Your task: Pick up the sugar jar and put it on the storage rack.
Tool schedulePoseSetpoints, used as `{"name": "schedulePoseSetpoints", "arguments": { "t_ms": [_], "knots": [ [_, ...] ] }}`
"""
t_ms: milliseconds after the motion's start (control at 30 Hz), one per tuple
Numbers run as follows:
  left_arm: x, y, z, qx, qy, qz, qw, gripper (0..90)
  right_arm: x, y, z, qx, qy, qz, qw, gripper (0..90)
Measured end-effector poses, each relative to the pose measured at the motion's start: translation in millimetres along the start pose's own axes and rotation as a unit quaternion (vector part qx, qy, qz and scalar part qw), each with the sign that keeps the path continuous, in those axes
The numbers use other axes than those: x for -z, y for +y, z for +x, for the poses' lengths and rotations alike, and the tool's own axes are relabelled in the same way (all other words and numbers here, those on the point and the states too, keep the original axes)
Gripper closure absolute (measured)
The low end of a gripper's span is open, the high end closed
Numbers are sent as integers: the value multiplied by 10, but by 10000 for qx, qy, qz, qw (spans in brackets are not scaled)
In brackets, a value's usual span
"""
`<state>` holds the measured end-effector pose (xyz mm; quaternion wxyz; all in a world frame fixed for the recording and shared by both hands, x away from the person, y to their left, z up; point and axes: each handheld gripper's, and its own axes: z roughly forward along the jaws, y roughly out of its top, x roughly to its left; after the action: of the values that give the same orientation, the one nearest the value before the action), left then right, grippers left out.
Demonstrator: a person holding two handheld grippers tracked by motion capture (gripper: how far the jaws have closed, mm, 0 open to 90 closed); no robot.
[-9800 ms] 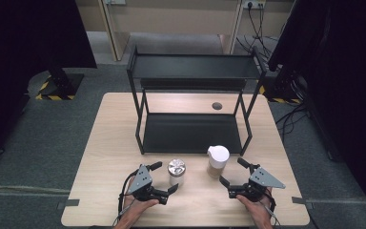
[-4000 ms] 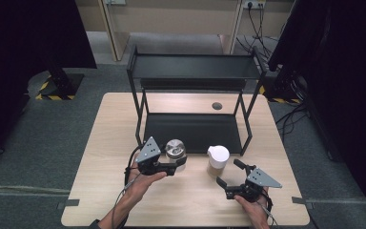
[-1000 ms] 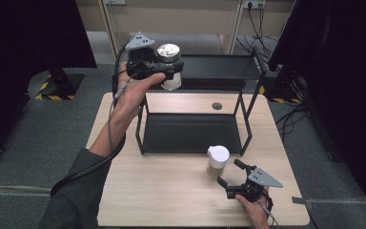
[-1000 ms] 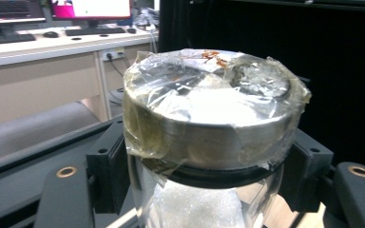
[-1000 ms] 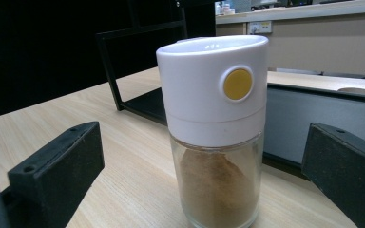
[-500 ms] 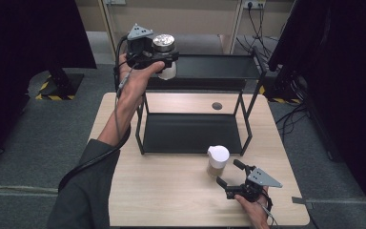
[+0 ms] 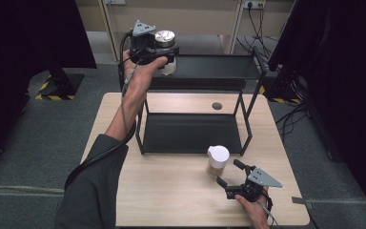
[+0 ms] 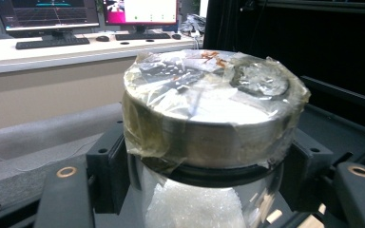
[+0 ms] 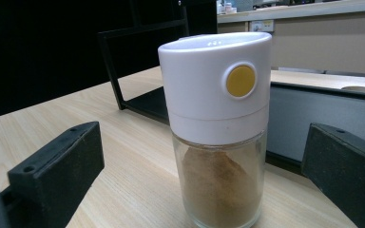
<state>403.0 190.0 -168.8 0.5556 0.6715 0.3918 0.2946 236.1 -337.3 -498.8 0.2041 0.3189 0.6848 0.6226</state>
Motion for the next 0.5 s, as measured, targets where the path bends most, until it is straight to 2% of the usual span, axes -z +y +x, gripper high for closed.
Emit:
{"name": "schedulePoseSetpoints", "arguments": {
  "t_ms": [100, 400, 500],
  "knots": [
    [-38, 0, -15, -26, 67, 22, 10000, 313, -1, 0, -1, -2, 9, 3, 10000, 5],
    [-142, -39, -1, 76, 238, 20, 9997, 313, -2, 0, -6, -18, 27, 6, 10000, 5],
    [-167, -53, 4, 42, 293, 51, 9995, 313, -3, 0, -6, -26, 33, 17, 10000, 5]
  ]
}}
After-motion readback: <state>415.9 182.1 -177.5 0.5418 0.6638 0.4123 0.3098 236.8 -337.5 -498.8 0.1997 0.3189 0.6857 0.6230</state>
